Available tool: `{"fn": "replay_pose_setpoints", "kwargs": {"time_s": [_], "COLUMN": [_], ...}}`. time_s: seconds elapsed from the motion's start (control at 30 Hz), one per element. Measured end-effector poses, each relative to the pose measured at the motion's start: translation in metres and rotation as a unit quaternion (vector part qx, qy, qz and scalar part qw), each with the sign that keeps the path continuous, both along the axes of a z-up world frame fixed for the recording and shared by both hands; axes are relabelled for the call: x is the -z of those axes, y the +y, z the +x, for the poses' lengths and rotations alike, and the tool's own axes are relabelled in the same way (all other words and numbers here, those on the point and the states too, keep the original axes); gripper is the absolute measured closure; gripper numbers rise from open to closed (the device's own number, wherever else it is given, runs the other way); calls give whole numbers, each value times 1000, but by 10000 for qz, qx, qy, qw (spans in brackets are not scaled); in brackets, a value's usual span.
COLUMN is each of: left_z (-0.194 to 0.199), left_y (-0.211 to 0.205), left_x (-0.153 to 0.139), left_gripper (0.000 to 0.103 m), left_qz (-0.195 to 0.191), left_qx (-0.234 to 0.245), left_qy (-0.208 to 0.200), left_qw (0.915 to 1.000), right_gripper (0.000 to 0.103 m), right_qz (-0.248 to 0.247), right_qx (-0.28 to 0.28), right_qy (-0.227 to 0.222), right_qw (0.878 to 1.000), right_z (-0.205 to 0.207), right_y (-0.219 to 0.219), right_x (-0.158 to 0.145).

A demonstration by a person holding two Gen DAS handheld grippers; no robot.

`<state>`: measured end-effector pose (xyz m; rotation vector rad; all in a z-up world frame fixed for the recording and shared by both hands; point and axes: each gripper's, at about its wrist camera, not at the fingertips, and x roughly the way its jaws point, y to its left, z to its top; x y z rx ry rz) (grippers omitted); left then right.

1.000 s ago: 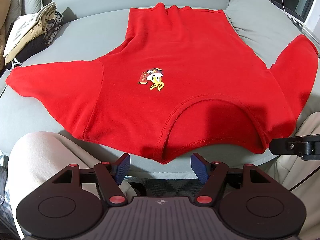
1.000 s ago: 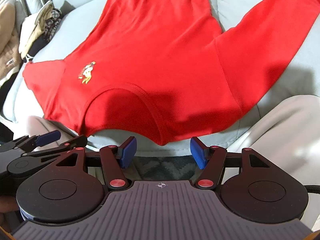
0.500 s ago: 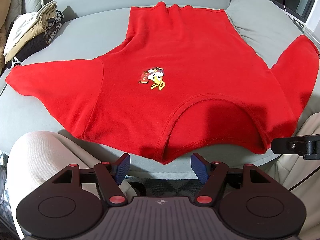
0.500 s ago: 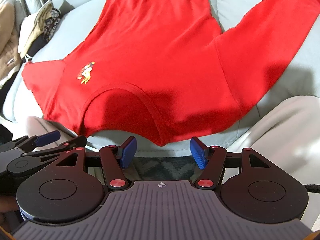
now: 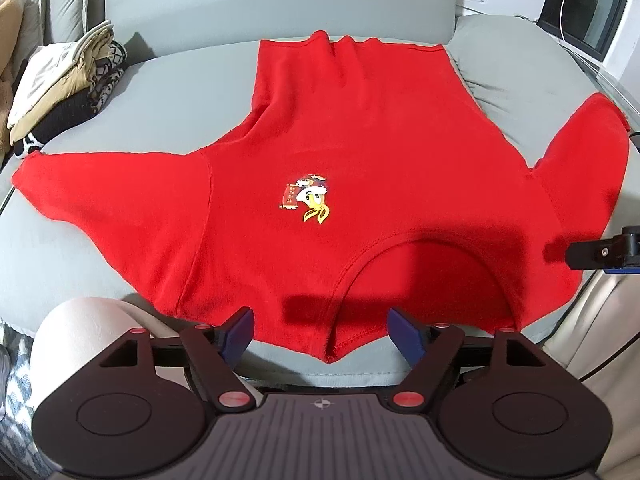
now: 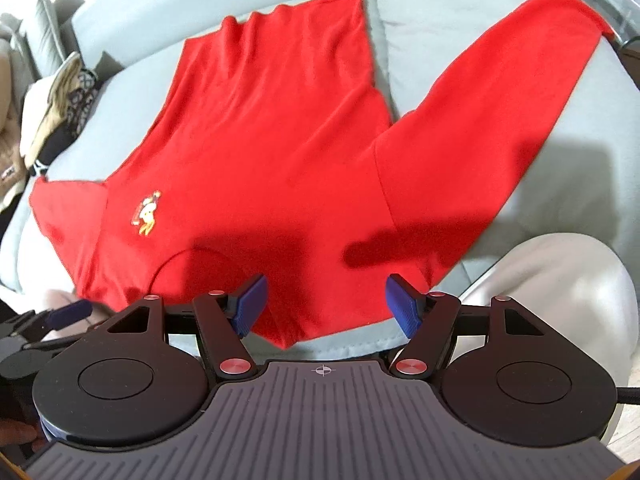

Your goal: Fold clothes

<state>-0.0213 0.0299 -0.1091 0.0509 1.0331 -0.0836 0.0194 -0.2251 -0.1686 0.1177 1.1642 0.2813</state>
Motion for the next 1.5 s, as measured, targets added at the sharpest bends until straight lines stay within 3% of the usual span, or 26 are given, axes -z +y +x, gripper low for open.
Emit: {"fn": "replay_pose_setpoints", "kwargs": {"time_s": [0.53,0.8,0.87,0.93,1.23,1.37,1.5], "left_z": [2,14,21,29,75,98,125], "left_y": [5,15,18,22,33,36,32], "left_x": [-11,-22,-29,-38,-68,-75,-69], "left_gripper": [29,30,30,30,29,28,16], "left_qz": [-28,-281,-355,-375,-186,-146,-59], "left_qx": [-100,-104,-96,-108,-115,-31,165], "left_qy": [-66,-72,-118,-200,-523,-563,-444], "left_qw": [9999,9995,9993,9990,9984,9983,9989], "right_gripper": [31,31,30,19,18,15,14], "right_qz": [169,222,339,436,594,607,587], "right_qx": [41,-73,-4,59,93,156,122], "right_qy": [-144,-405,-468,-519,-953,-981,-780], "right_qw": [9997,9989,9983,9977,9936,9932,9951], "right_z": [0,10,18,27,77,100,125], "right_y": [-1,-4,-7,-8,-4,-2,2], "right_x": [-11,-32,-39,-46,-82,-84,-75]}}
